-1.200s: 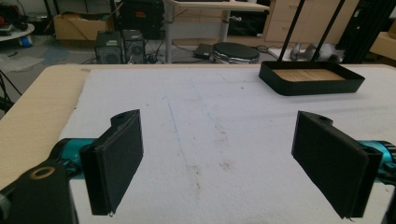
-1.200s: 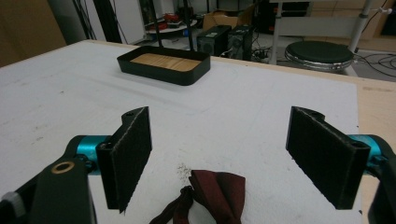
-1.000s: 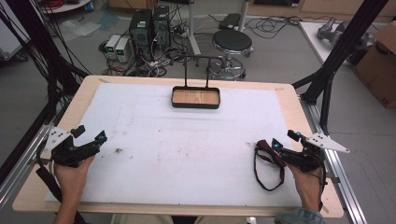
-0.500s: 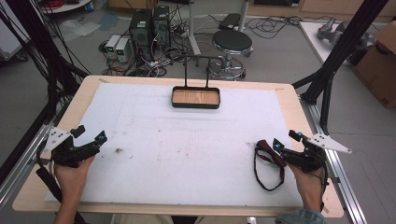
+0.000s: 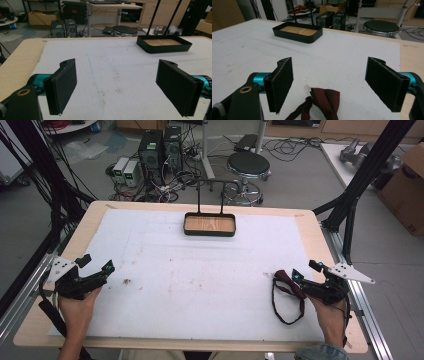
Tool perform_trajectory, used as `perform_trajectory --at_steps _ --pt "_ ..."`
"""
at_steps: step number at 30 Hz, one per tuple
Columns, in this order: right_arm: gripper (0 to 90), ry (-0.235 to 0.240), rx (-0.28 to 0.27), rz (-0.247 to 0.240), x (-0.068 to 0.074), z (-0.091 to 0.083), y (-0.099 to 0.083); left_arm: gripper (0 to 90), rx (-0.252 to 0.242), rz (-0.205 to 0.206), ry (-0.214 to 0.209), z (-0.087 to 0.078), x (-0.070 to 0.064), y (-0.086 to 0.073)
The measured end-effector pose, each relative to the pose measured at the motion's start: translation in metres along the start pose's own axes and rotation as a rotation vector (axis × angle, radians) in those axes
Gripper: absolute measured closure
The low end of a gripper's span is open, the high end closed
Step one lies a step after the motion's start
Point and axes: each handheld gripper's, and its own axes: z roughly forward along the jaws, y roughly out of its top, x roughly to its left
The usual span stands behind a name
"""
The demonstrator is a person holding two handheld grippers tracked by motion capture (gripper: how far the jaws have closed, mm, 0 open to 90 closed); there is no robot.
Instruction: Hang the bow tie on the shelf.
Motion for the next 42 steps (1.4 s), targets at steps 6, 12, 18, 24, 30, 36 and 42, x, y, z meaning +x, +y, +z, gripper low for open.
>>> perform_trajectory --at_steps 6,12,18,24,30,36,42 --pt "21.7 -0.006 0.028 -0.004 -0.003 0.003 -0.005 17.4 0.0 0.005 0.004 0.0 0.0 -0.001" --pt "23.0 -0.018 0.071 -0.004 -0.007 0.009 -0.013 17.4 0.001 0.007 0.004 0.0 0.0 -0.001" --pt "27.4 -0.032 0.147 -0.031 -0.009 0.017 -0.021 17.3 0.004 0.01 0.003 0.002 -0.001 -0.002" --pt "39.0 -0.032 0.224 -0.057 -0.008 0.027 -0.029 17.4 0.004 0.011 0.003 0.002 -0.002 -0.002" --pt "47.6 -0.03 0.314 -0.083 -0.007 0.038 -0.037 17.4 0.007 0.014 0.003 0.002 -0.002 -0.003" --pt "55.5 -0.023 0.354 -0.096 -0.006 0.041 -0.039 17.4 0.01 0.014 0.004 0.003 -0.002 -0.003" --pt "69.5 -0.006 0.378 -0.108 -0.005 0.042 -0.039 17.4 0.013 0.019 0.005 0.003 -0.002 -0.003"
